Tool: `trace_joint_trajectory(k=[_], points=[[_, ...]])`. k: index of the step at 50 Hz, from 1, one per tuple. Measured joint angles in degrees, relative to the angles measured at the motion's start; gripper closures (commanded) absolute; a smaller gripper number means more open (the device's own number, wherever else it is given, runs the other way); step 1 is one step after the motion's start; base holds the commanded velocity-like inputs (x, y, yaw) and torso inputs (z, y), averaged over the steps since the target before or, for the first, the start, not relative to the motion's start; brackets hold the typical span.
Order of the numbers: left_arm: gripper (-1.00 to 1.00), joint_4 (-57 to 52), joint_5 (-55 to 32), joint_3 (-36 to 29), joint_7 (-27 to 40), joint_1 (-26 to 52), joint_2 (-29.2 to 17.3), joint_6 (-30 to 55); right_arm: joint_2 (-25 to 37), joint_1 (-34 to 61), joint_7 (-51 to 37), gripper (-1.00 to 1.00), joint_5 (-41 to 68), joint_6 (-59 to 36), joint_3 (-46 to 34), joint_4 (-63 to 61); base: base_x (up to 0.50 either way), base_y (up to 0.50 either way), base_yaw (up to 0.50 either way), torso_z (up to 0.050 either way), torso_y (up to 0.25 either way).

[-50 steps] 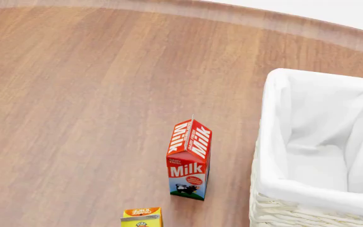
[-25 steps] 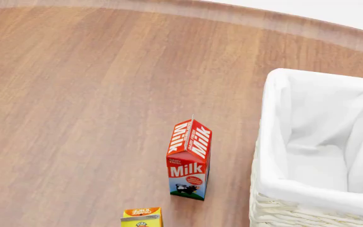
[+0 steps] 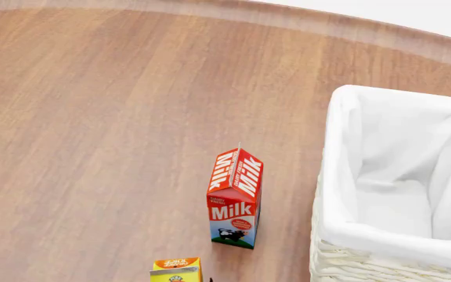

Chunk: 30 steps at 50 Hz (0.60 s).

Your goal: Pick up the orange juice, and put it in the basket.

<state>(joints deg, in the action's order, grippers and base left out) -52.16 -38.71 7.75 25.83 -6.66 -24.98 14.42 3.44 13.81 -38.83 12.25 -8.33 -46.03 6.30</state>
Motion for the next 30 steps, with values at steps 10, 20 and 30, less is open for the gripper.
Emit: trace_joint_trajectory(k=[10, 20, 30], points=[[-1.00, 0.26, -0.08, -0.14, 0.11, 0.04, -0.19, -0.21, 0.04, 1.12, 0.08, -1.00, 0.95, 0.63, -0.24, 1.81, 0.00, 0.00, 0.00, 0.000, 0.000], [-1.00, 0.53, -0.03, -0.27, 0.12, 0.00, -0.32, -0.57, -0.07, 2.08, 0.40, -1.00, 1.74, 1.55, -0.78, 3.93, 0.00, 0.00, 0.00, 0.000, 0.000], [-1.00, 0.50, -0.05, -0.43, 0.29, -0.08, -0.51, -0.74, 0.40, 2.44, -0.19, 1.00, 2.89, 1.77, -1.35, 3.83, 0.00, 0.00, 0.00, 0.000, 0.000]])
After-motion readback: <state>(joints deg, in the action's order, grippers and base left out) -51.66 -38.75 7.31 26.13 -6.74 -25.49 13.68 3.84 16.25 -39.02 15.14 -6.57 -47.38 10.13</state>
